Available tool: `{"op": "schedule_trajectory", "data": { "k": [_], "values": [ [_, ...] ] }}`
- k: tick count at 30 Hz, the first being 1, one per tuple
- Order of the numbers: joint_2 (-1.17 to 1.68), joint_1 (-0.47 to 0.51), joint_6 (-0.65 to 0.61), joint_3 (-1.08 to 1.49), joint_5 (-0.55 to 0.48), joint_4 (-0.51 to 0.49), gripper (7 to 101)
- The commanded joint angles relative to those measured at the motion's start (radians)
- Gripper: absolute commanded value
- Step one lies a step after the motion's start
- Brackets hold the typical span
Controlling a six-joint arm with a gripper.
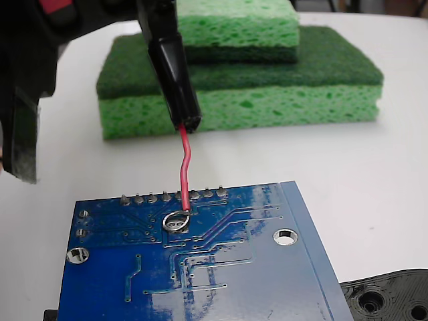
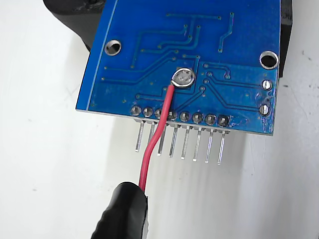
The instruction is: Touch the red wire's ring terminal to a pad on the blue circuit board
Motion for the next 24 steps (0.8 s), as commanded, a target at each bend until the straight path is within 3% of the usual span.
{"op": "schedule_trajectory", "data": {
  "k": [1, 9, 24],
  "values": [
    [0.035, 0.000, -0.003, -0.025, -0.009, 0.028, 100.3],
    [0.275, -0.052, 0.074, 0.087, 0.067, 0.055, 100.3],
    [0.838, -0.305, 0.304, 0.592, 0.443, -0.038, 100.3]
  ]
}}
